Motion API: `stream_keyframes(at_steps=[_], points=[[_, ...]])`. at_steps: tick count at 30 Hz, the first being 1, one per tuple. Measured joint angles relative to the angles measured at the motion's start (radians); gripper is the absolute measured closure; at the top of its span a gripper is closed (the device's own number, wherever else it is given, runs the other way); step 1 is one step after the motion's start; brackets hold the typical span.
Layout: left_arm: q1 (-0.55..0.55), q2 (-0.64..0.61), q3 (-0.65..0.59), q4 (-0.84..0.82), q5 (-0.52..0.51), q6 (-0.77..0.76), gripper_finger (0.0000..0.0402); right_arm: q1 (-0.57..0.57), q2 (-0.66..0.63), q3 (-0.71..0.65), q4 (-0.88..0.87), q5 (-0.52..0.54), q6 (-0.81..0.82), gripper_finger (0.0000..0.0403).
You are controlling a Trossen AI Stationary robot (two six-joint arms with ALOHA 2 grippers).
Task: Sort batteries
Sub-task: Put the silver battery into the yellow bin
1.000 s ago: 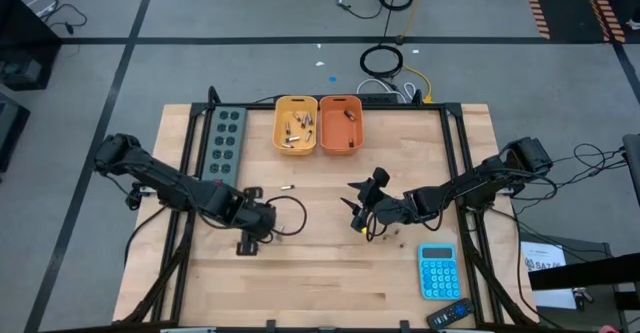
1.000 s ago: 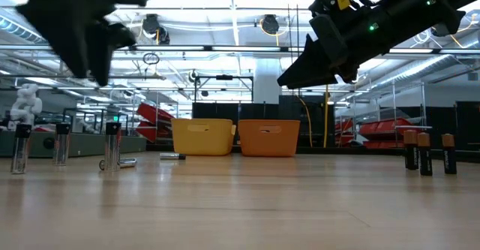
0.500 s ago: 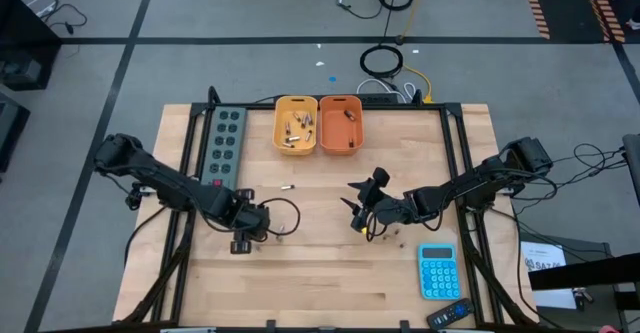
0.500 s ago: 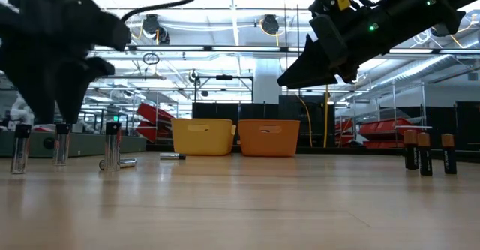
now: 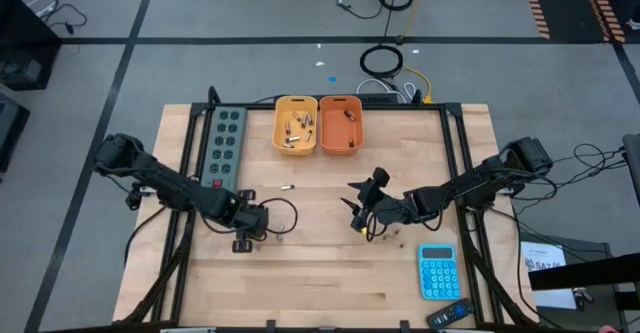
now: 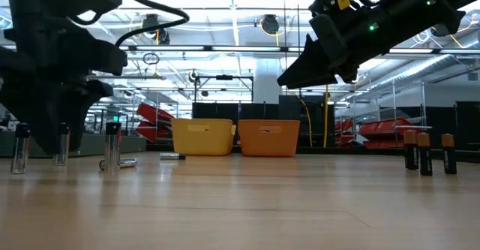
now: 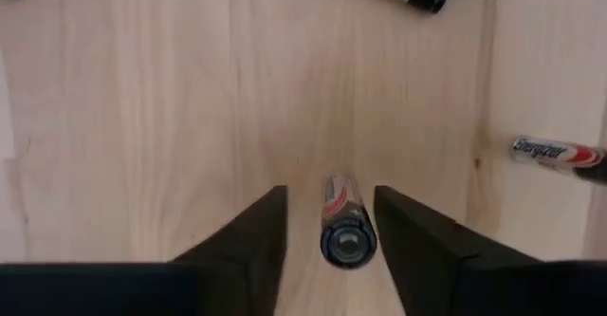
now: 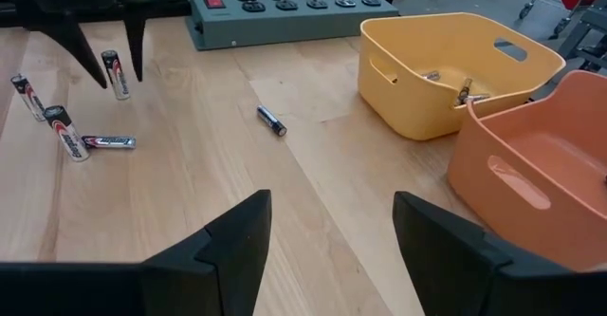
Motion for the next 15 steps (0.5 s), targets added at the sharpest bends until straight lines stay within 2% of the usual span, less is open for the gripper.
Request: stream_keyframes(at_steps=[5, 9, 12, 15], points=[[0.003, -0.001, -0.017, 0.028, 0.016, 0.075, 0.0354, 0.0, 0.0, 0.0, 0.0, 0.0, 0.0, 0.019], [0.021, -0.002, -0.004, -0.006, 0.014, 0.137, 0.0353, 0.0, 0.0, 0.0, 0.001, 0.0, -0.001, 0.019], [0.088, -0.015, 0.041, -0.043, -0.06, 0.228, 0.0353, -0.007, 0.0, 0.0, 0.018, 0.0, -0.01, 0.019], [0.193, -0.029, 0.064, 0.009, -0.173, 0.348, 0.0353, -0.012, 0.0, 0.0, 0.017, 0.0, -0.01, 0.019]])
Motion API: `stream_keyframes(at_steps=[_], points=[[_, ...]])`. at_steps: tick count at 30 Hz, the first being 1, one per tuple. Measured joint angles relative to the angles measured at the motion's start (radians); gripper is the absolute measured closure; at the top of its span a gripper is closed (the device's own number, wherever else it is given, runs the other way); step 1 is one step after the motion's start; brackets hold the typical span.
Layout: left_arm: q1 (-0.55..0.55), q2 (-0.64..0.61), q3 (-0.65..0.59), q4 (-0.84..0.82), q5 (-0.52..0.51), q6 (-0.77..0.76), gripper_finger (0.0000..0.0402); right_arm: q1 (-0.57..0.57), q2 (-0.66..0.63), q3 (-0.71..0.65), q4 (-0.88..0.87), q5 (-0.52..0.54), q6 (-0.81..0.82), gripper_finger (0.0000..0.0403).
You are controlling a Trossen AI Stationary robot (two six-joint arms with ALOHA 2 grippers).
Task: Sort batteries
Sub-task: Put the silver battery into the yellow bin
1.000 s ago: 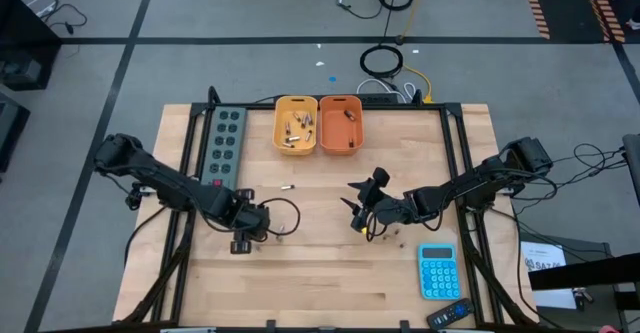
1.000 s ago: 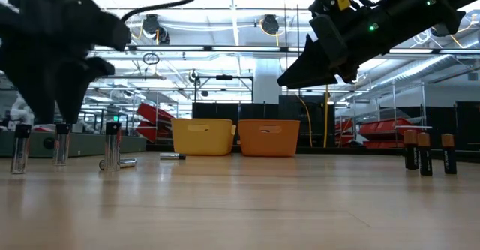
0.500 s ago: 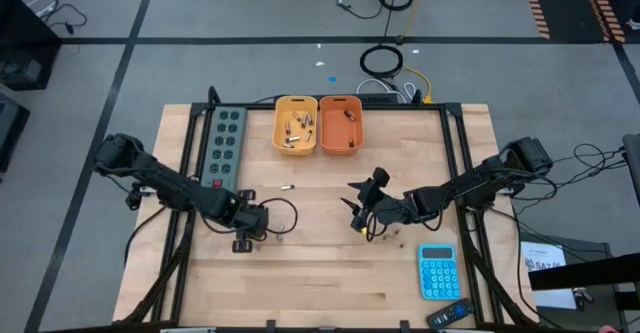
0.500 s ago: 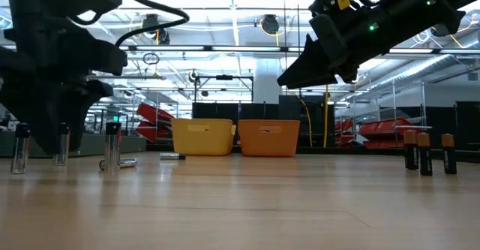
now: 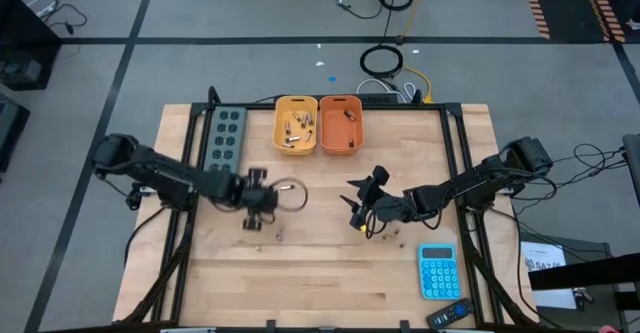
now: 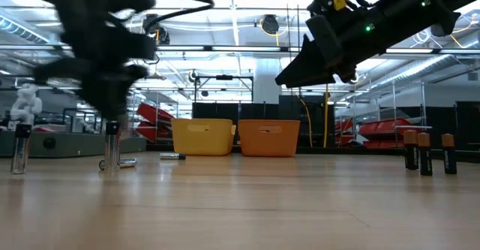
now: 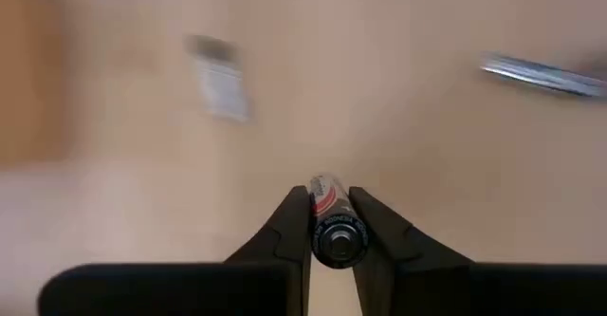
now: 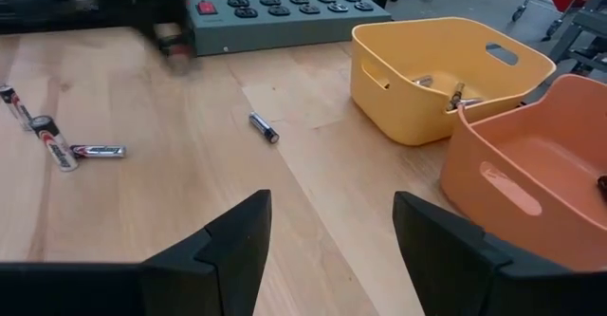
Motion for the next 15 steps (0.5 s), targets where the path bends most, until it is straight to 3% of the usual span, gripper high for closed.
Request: stream_keyframes(at_steps=[4, 6, 11, 13, 15], points=[[0.155, 0.0, -0.004, 0.228, -0.264, 0.203, 0.0353, -0.001, 0.0, 0.0, -0.004, 0.0, 0.0, 0.019], [0.225, 0.0, -0.015, 0.393, -0.349, 0.31, 0.0353, -0.001, 0.0, 0.0, -0.012, 0.0, 0.0, 0.019], [0.361, 0.0, -0.021, 0.739, -0.332, 0.505, 0.0353, -0.001, 0.0, 0.0, -0.025, 0.003, 0.0, 0.019], [0.41, 0.0, -0.018, 0.783, -0.294, 0.507, 0.0352, -0.001, 0.0, 0.0, -0.033, 0.004, 0.0, 0.019], [0.441, 0.0, -0.002, 0.748, -0.293, 0.47, 0.0323, -0.001, 0.0, 0.0, -0.041, 0.004, 0.004, 0.019]])
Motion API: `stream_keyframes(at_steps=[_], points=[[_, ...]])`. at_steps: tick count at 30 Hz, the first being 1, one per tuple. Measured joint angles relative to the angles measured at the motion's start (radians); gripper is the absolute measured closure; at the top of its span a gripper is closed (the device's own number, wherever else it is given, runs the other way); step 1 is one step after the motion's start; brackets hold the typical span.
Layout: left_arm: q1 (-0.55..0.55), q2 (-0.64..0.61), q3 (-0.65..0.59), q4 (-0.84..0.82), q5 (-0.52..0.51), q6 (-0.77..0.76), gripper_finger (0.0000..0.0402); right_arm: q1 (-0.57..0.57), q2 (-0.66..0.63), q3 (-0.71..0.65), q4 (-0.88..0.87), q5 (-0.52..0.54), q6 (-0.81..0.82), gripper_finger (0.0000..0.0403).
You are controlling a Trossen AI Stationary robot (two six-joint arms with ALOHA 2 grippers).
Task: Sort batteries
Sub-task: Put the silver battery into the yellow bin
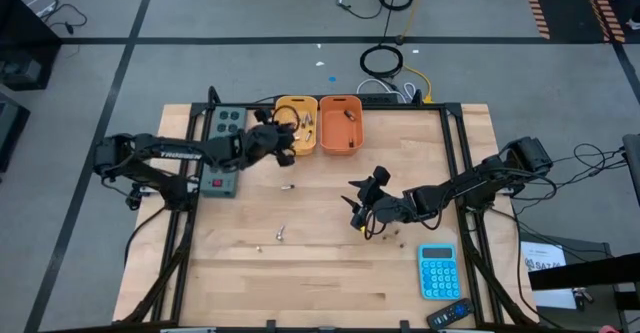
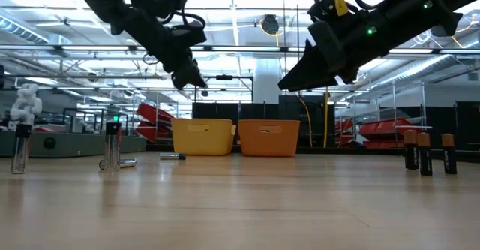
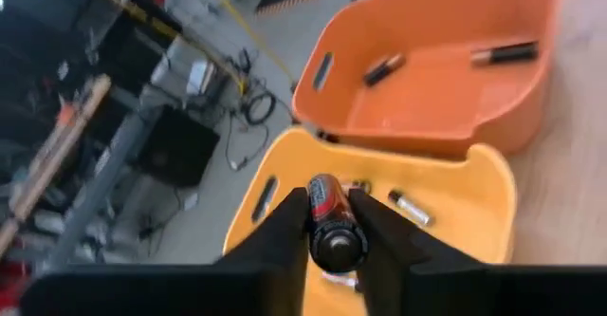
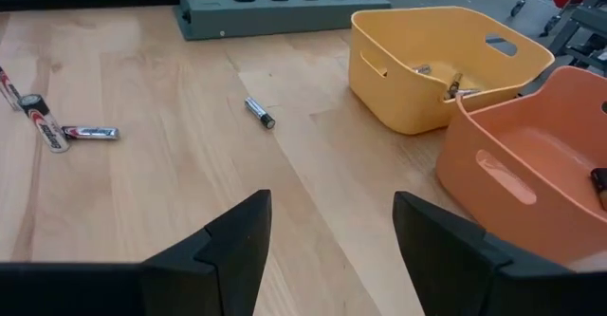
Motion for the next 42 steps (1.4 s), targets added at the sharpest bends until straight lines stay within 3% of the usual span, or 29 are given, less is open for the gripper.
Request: stream_keyframes(at_steps=[6, 9, 12, 17, 19, 23, 29, 42], points=[[-0.016, -0.01, 0.023, -0.128, -0.012, -0.037, 0.0164, 0.0, 0.0, 0.0, -0.011, 0.0, 0.008, 0.019], [-0.079, -0.024, 0.056, -0.22, -0.01, -0.058, 0.0126, 0.0, 0.0, 0.0, -0.011, 0.0, 0.017, 0.019], [-0.16, -0.045, 0.111, -0.36, 0.062, -0.135, 0.0122, 0.001, 0.0, 0.0, -0.012, 0.0, 0.025, 0.019], [-0.29, -0.058, 0.214, -0.615, 0.398, -0.366, 0.0141, 0.001, 0.0, 0.0, -0.014, 0.0, 0.026, 0.019], [-0.339, -0.058, 0.216, -0.627, 0.471, -0.477, 0.0145, 0.001, 0.0, 0.0, -0.014, 0.0, 0.026, 0.019], [-0.463, -0.041, 0.18, -0.633, 0.482, -0.604, 0.0146, 0.001, 0.001, 0.0, -0.015, -0.003, 0.026, 0.019], [-0.597, 0.026, 0.163, -0.659, 0.417, -0.689, 0.0146, 0.001, 0.001, 0.0, -0.012, -0.004, 0.026, 0.019], [-0.675, 0.189, 0.163, -0.666, 0.411, -0.716, 0.0146, 0.001, 0.001, 0.0, -0.009, -0.004, 0.026, 0.019]])
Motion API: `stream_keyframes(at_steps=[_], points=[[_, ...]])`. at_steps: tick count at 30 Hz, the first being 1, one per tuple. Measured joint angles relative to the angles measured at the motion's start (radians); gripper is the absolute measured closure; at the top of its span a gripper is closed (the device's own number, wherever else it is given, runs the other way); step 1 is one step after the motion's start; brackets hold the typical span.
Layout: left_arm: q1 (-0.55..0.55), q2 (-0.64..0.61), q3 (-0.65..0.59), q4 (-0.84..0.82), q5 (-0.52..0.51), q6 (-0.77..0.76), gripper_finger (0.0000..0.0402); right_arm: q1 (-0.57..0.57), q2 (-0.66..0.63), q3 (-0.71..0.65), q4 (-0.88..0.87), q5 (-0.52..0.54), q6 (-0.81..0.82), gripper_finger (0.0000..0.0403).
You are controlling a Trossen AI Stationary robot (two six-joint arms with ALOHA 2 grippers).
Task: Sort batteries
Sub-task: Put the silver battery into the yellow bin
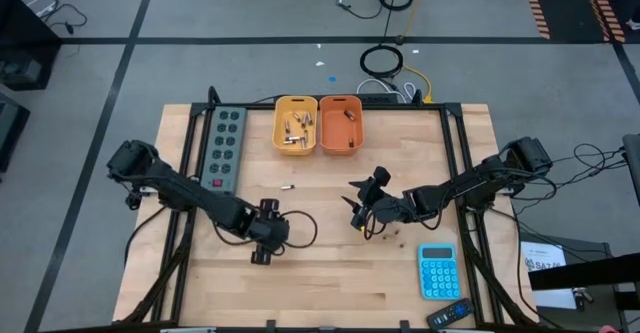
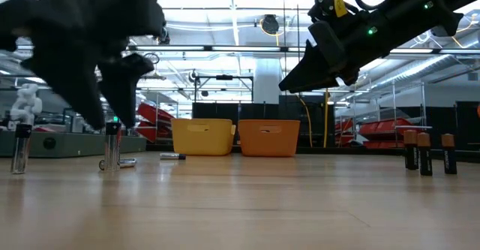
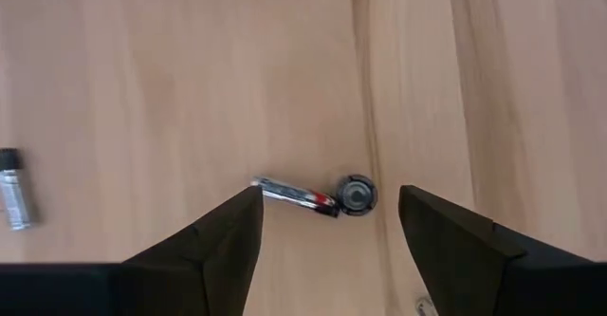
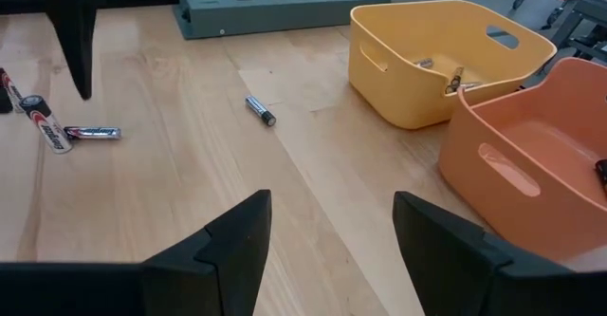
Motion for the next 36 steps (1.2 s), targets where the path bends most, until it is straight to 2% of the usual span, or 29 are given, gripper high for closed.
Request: stream_keyframes(at_steps=[9, 12, 16, 21, 29, 31, 32, 34, 36], points=[[-0.004, 0.071, 0.0, 0.031, 0.006, 0.008, 0.0147, 0.0, 0.0, 0.0, 0.0, 0.0, 0.0, 0.019], [-0.004, 0.081, 0.0, 0.062, 0.001, 0.027, 0.0161, 0.0, 0.0, 0.0, 0.0, 0.001, 0.0, 0.019], [-0.002, 0.082, 0.0, 0.066, -0.008, 0.047, 0.0214, 0.0, 0.0, 0.0, 0.0, 0.002, 0.0, 0.019], [-0.001, 0.082, 0.0, 0.067, -0.008, 0.085, 0.0348, 0.0, 0.0, 0.0, 0.0, 0.004, 0.0, 0.019], [0.005, 0.072, 0.011, 0.071, -0.018, 0.12, 0.0348, 0.0, 0.0, 0.0, 0.0, 0.004, 0.0, 0.019], [0.015, 0.046, 0.035, 0.057, -0.082, 0.132, 0.0348, 0.0, 0.0, 0.0, 0.001, 0.004, 0.0, 0.019], [0.022, 0.028, 0.044, 0.049, -0.146, 0.139, 0.0348, 0.0, 0.0, 0.0, 0.001, 0.004, 0.0, 0.019], [0.039, -0.014, 0.052, 0.039, -0.331, 0.162, 0.0348, 0.0, 0.0, 0.0, 0.001, 0.003, 0.0, 0.019], [0.065, -0.058, 0.051, 0.029, -0.589, 0.185, 0.0348, 0.0, 0.0, 0.0, 0.002, 0.003, 0.0, 0.019]])
